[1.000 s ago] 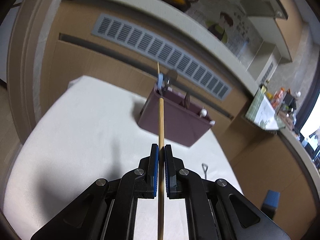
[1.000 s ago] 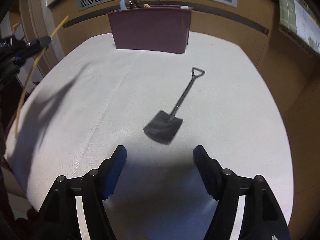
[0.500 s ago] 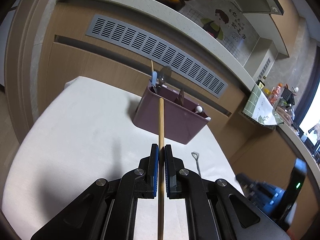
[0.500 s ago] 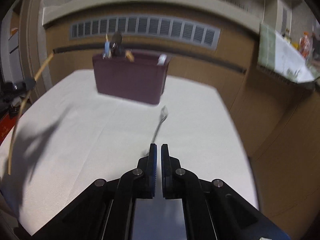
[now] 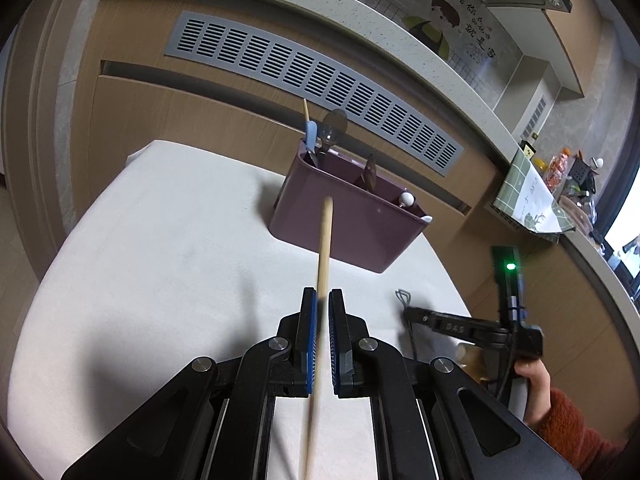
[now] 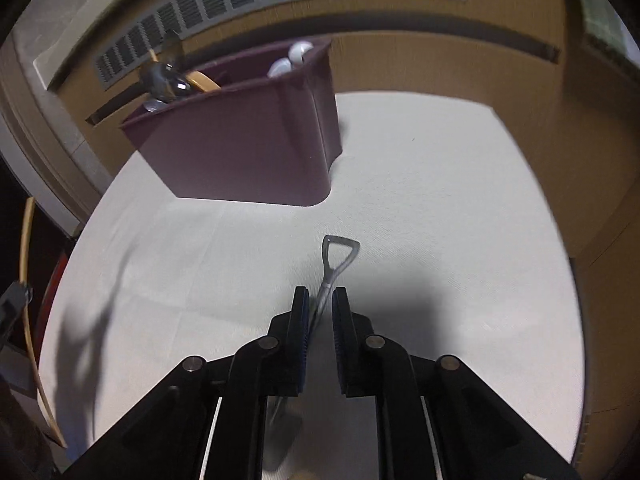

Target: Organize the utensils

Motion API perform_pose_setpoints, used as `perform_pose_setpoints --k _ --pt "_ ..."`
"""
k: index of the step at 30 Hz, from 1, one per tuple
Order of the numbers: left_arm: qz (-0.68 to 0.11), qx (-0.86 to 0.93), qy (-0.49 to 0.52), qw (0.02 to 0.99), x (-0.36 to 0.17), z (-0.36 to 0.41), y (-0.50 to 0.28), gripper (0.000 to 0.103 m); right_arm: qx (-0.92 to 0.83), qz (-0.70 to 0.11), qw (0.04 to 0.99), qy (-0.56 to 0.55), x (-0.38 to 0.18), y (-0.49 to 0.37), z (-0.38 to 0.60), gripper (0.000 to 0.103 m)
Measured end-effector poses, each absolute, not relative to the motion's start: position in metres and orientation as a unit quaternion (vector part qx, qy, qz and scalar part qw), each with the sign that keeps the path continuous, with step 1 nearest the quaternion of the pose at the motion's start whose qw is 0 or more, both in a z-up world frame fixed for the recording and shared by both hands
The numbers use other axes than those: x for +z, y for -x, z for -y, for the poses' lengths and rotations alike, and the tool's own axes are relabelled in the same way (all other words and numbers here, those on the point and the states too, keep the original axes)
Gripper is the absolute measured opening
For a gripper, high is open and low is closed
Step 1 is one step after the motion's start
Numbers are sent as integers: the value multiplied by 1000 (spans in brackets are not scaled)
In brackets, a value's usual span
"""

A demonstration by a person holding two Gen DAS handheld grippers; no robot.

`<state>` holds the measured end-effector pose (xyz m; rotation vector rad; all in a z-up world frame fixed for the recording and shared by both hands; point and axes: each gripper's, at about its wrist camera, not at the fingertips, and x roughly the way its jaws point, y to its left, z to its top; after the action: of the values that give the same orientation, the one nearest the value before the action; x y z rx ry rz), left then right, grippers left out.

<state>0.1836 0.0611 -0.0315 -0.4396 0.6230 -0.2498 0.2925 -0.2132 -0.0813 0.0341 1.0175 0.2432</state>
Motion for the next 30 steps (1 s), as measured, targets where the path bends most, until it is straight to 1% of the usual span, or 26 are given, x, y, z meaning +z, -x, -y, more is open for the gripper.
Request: perform_pose_setpoints --k 1,6,8,11,12,14,15,16,19,21,22,23,27,30 --pt "-304 -123 215 920 -33 -62 -186 6 115 -488 865 -10 -84 -296 211 13" --pt "-311 -132 219 915 -40 -61 -205 6 99 -468 877 49 -88 -300 191 24" --pt "-314 -134 216 915 -42 -60 -211 6 84 -461 882 58 -90 -304 186 31" --pt "-326 -134 216 911 -47 -63 -217 6 70 -454 886 60 -93 -308 181 36" --pt "-330 -130 215 910 -48 -65 -219 6 66 -453 887 57 -94 -309 180 36" --pt "-340 -123 213 908 -52 -67 -221 6 61 -449 890 57 -96 -307 177 35" --pt "-347 -120 213 905 -55 -68 -222 7 66 -444 891 67 -97 -305 175 32" --pt "-353 -117 213 904 -58 -69 -222 7 72 -441 892 71 -95 -305 176 20" --pt "-378 -112 204 896 -68 -64 -224 8 75 -419 902 72 -92 -292 179 19" --pt "-396 -112 195 890 -73 -58 -227 13 74 -397 911 85 -86 -282 179 19" --pt "-405 -113 190 887 -75 -55 -229 18 76 -390 914 87 -84 -276 179 19" --pt "-415 -114 183 884 -77 -50 -232 22 80 -384 916 84 -80 -272 180 20" --pt "-447 -114 150 874 -78 -30 -246 24 106 -351 928 72 -63 -250 187 20" --pt "-469 -82 110 872 -78 -17 -261 24 122 -323 935 78 -47 -236 189 20"
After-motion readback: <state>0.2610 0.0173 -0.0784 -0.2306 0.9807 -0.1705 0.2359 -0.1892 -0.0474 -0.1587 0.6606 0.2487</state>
